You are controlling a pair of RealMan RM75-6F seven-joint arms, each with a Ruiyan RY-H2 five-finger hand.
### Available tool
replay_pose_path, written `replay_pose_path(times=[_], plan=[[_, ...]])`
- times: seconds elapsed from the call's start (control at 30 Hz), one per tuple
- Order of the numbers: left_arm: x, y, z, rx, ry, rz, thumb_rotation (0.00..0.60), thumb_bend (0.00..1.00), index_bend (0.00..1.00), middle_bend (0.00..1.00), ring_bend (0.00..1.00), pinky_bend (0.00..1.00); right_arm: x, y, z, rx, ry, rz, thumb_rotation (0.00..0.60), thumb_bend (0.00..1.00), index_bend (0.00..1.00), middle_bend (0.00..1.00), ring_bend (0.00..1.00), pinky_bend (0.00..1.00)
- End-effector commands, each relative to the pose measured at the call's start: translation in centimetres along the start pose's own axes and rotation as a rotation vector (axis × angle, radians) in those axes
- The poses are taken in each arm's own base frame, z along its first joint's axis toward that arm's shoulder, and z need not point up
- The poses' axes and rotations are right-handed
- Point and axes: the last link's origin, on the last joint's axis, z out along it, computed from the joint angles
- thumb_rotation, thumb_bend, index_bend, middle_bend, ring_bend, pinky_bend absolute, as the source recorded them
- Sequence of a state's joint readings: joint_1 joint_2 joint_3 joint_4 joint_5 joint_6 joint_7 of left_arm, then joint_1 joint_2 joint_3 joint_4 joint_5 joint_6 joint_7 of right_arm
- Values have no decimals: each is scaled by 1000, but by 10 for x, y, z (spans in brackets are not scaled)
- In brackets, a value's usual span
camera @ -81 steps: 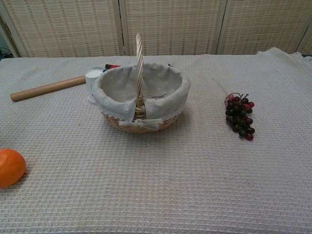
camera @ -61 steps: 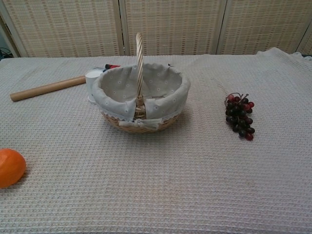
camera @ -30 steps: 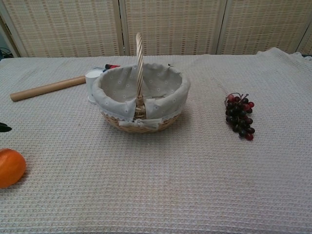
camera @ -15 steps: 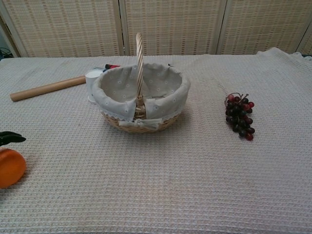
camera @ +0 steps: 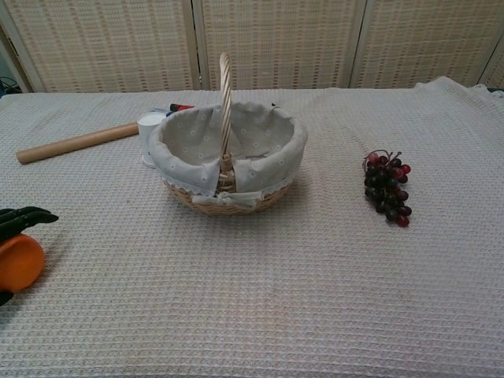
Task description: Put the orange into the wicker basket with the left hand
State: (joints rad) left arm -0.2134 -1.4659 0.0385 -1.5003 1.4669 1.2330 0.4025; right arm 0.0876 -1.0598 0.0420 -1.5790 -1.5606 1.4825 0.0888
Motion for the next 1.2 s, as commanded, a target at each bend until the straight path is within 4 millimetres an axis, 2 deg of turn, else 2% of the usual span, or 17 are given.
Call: replay_pose_path(times=[0.03,0.13,0.27,0.4,0.57,0.87,1.07,1.2], plan=[[-1,0,1,8,11,-5,600,362,17,73,183,271,0,0,0,-1,0,0,600,189,0,0,0,238],[-1,-1,2,13,18,-5,600,372,83,177,297,383,0,0,0,-1,-1,1,600,189,0,0,0,238],[0,-1,2,15,26,-8,600,374,176,282,422,484,0,0,0,-1,-1,1,600,189,0,0,0,238],[4,-1,3,17,56,-11,600,374,215,318,467,518,0,0,1,-2,-3,0,600,189,0,0,0,238],[26,1,12,9,160,-9,600,375,263,356,504,553,0,0,0,-2,-4,0,600,189,0,0,0,238],[100,3,59,-24,351,106,600,375,269,367,511,553,1,1,-1,1,1,7,600,189,0,0,0,238],[128,26,96,-75,406,80,600,375,268,367,510,553,0,0,0,3,-5,2,600,189,0,0,0,238],[133,48,115,-104,412,56,600,374,269,368,511,553,0,0,1,4,-7,0,600,189,0,0,0,238]])
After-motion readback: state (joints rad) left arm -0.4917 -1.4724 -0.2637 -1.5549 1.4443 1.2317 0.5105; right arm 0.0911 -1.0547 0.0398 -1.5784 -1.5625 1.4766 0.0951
